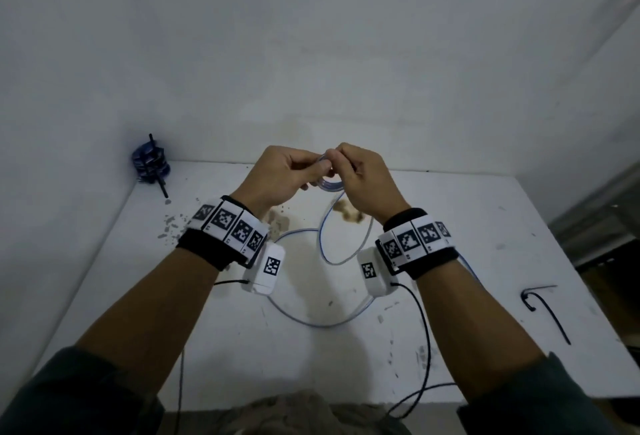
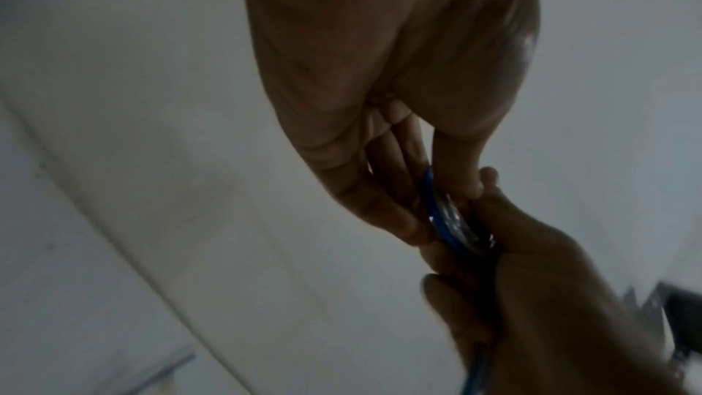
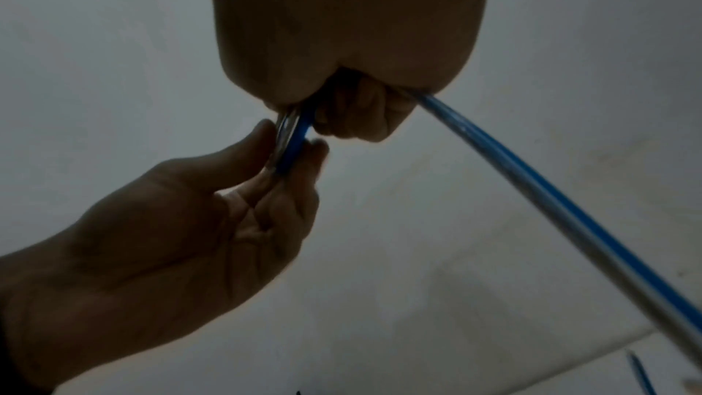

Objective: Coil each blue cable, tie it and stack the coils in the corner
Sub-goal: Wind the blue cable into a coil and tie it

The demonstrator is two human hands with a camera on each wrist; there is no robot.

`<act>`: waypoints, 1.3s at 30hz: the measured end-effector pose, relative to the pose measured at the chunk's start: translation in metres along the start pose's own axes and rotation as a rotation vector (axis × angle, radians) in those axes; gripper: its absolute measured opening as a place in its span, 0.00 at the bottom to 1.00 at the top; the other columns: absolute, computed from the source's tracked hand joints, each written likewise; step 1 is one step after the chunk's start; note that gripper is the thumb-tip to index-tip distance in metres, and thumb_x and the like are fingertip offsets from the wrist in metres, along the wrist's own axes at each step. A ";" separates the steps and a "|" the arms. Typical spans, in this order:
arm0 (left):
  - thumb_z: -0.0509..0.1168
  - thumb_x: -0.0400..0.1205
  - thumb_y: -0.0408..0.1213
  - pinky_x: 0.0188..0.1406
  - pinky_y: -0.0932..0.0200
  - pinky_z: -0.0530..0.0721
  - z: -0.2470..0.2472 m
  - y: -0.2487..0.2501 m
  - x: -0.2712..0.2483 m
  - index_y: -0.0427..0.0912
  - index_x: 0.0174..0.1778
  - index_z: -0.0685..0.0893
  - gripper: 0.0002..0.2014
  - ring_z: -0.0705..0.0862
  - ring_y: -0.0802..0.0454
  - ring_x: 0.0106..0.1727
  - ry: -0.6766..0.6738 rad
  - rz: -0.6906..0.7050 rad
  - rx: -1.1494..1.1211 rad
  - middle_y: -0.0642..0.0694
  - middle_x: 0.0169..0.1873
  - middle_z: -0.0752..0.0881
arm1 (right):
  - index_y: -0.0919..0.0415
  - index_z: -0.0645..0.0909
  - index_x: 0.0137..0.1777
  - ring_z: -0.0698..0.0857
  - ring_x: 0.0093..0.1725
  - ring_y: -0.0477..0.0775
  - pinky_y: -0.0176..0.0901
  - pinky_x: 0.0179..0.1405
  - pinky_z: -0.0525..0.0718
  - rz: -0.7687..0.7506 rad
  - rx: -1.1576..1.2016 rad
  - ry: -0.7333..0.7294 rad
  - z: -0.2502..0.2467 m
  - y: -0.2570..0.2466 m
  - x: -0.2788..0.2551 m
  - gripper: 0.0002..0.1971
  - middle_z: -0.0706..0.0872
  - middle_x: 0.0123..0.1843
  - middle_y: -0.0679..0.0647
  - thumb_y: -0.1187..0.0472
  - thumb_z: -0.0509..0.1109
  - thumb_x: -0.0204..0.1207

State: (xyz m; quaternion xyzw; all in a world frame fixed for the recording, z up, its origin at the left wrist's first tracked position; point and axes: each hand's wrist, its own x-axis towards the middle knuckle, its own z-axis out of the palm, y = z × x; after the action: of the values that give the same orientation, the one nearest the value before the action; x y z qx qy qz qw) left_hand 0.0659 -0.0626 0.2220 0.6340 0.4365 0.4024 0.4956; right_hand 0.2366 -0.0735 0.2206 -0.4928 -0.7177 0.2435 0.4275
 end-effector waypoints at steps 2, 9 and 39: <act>0.72 0.81 0.33 0.36 0.63 0.81 0.001 0.005 0.001 0.34 0.47 0.92 0.06 0.82 0.53 0.33 0.047 0.054 -0.018 0.38 0.36 0.91 | 0.68 0.82 0.41 0.77 0.32 0.51 0.40 0.35 0.74 -0.007 0.015 -0.020 -0.005 0.001 0.002 0.17 0.82 0.32 0.58 0.57 0.63 0.86; 0.70 0.82 0.31 0.39 0.59 0.85 0.025 0.010 0.003 0.32 0.46 0.90 0.06 0.83 0.52 0.31 0.194 -0.007 -0.391 0.43 0.35 0.91 | 0.60 0.70 0.33 0.67 0.30 0.46 0.40 0.31 0.68 0.080 0.246 0.388 0.016 -0.011 -0.002 0.19 0.69 0.29 0.51 0.58 0.57 0.88; 0.68 0.82 0.30 0.45 0.58 0.85 0.022 0.012 0.010 0.33 0.49 0.89 0.06 0.85 0.52 0.38 0.221 -0.049 -0.582 0.45 0.34 0.88 | 0.56 0.73 0.33 0.70 0.28 0.45 0.42 0.31 0.71 0.064 0.234 0.317 0.016 -0.009 0.002 0.19 0.73 0.27 0.45 0.55 0.57 0.88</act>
State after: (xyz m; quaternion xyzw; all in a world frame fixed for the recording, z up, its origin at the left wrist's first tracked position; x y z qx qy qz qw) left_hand 0.0915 -0.0606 0.2307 0.4073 0.3695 0.5649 0.6152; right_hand 0.2181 -0.0736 0.2202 -0.4945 -0.5921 0.2582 0.5816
